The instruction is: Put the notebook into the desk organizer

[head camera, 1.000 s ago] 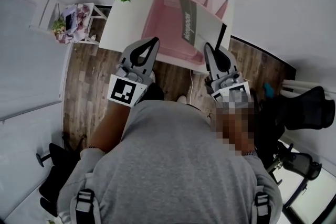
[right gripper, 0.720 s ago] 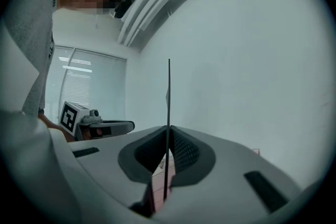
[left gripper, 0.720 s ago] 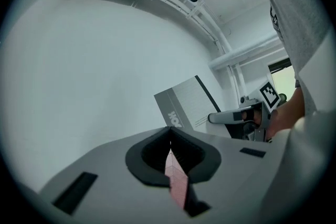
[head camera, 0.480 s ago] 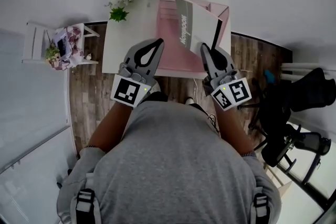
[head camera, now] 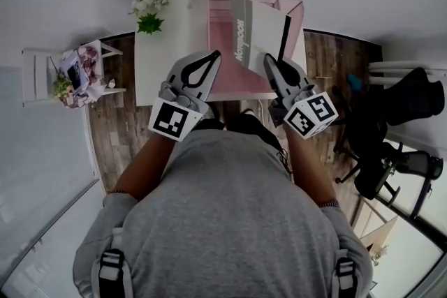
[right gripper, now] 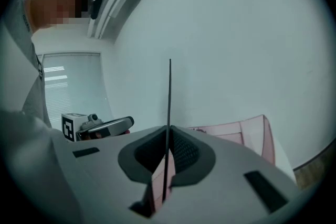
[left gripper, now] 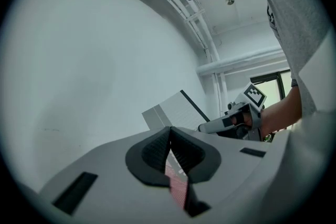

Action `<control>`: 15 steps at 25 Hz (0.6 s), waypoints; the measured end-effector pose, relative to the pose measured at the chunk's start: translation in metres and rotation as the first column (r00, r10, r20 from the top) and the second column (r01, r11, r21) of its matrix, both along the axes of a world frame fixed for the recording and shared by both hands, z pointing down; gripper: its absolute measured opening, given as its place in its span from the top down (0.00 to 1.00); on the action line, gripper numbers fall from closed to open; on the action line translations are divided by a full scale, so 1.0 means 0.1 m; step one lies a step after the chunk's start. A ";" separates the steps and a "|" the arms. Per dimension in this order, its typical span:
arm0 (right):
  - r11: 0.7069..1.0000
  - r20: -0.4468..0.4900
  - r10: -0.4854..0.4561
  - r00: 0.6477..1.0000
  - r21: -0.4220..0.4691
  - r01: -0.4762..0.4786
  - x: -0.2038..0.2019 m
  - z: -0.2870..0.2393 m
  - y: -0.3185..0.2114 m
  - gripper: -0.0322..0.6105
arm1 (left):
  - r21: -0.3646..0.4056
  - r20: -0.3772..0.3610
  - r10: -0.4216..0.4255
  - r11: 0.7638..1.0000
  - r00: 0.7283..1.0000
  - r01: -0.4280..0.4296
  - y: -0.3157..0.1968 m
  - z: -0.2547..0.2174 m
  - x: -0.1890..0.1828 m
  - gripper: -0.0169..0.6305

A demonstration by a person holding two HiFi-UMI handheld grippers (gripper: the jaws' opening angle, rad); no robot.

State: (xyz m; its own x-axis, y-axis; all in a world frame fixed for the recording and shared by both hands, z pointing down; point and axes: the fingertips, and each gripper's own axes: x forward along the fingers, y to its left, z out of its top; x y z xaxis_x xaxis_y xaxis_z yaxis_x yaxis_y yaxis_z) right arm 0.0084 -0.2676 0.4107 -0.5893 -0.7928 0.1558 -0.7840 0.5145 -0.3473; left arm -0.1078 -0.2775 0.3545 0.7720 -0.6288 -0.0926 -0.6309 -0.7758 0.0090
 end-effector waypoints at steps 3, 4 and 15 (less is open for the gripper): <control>0.998 0.064 -0.004 0.998 -0.064 0.008 0.01 0.06 -0.03 0.93 | 0.001 0.002 0.001 1.000 1.000 -0.001 -0.05 0.03 0.03 0.94; 0.996 0.086 -0.003 0.996 -0.086 0.010 0.02 0.09 -0.04 0.93 | 0.001 0.004 -0.001 1.000 1.000 0.001 -0.07 0.04 0.04 0.94; 0.951 0.371 0.013 0.929 -0.291 0.103 0.03 0.30 -0.22 0.93 | -0.007 0.007 -0.056 0.998 0.998 0.056 -0.17 0.05 0.05 0.94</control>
